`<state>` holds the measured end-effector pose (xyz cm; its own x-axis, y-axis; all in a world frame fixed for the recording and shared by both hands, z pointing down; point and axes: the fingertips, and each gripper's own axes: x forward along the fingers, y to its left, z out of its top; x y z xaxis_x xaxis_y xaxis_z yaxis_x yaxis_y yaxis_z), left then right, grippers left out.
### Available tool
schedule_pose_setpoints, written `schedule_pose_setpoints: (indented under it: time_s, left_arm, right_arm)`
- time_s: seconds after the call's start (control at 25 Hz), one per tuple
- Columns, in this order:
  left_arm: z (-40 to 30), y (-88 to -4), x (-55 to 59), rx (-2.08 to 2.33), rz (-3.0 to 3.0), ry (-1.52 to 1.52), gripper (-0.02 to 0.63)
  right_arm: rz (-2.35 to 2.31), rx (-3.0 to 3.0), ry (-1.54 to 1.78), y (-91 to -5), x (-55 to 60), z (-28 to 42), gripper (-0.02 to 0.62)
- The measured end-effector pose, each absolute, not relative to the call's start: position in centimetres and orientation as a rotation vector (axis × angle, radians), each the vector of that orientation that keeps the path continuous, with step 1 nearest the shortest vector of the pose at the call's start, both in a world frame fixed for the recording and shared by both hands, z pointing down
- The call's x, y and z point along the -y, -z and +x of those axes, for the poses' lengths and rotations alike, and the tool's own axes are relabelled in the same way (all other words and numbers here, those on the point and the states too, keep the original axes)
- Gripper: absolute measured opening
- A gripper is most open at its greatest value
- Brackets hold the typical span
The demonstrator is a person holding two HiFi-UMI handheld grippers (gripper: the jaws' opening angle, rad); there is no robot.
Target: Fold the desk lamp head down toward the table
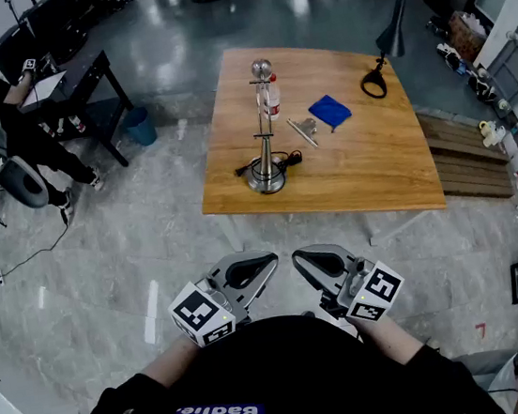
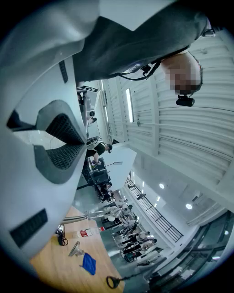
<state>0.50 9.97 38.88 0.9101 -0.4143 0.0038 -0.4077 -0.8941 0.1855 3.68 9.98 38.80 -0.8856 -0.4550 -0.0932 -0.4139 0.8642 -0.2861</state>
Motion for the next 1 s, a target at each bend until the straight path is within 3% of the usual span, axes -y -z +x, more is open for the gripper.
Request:
schedule_pose_setpoints:
  time_s: [1.0]
  left_arm:
    - [4.8,-38.8,-8.4,0.696,2.917,0.003,0.009]
  right_arm:
    - [-0.633,-2.934,0.244,-38.8,-8.0,7.7,0.005]
